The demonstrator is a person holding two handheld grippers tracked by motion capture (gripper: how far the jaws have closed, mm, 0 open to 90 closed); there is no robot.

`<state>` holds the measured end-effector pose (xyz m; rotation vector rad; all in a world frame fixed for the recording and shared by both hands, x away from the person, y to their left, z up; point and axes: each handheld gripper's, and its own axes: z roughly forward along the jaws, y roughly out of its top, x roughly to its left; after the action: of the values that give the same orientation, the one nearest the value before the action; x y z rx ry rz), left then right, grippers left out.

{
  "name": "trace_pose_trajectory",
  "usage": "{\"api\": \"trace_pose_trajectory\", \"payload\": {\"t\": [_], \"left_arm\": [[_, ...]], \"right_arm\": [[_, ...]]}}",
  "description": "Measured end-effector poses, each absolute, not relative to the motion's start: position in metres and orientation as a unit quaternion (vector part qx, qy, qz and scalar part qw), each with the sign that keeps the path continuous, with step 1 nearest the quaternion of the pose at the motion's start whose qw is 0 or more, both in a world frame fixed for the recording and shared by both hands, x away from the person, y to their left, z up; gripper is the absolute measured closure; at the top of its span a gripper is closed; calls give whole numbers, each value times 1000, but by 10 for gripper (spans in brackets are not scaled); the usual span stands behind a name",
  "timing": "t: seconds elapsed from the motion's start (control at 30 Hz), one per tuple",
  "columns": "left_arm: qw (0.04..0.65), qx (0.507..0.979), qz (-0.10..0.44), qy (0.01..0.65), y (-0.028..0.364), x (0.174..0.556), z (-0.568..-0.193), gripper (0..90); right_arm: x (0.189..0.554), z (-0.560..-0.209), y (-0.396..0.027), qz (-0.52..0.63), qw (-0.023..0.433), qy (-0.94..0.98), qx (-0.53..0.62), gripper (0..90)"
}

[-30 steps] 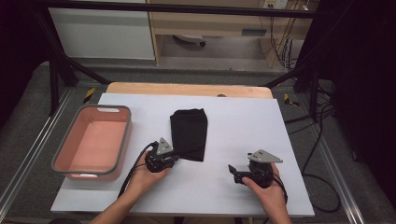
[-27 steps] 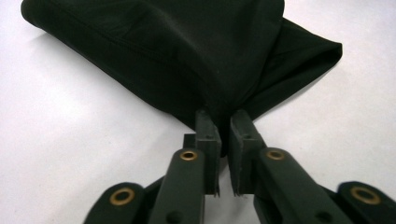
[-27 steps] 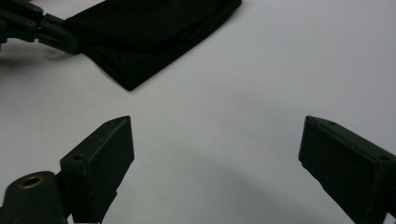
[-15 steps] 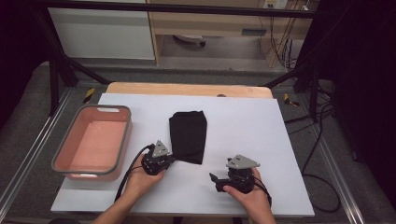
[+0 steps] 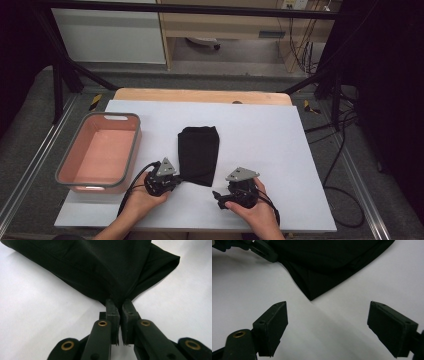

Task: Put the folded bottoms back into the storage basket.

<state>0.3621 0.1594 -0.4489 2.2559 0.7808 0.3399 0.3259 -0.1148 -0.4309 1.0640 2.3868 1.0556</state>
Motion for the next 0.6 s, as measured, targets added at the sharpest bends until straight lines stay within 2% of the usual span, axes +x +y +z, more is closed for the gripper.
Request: {"api": "trace_pose_trajectory", "payload": {"t": [0.23,0.5,0.6], "left_arm": [[354,874,120,311,169,344,-446,863],[358,873,105,315,175,322,-446,862],[364,869,118,313,176,317,-449,850]], "right_arm": [[313,-434,-104,370,143,839,372,168],[296,-438,-92,363,144,846,362,200],[290,-441,-88,369,145,847,354,211]]}}
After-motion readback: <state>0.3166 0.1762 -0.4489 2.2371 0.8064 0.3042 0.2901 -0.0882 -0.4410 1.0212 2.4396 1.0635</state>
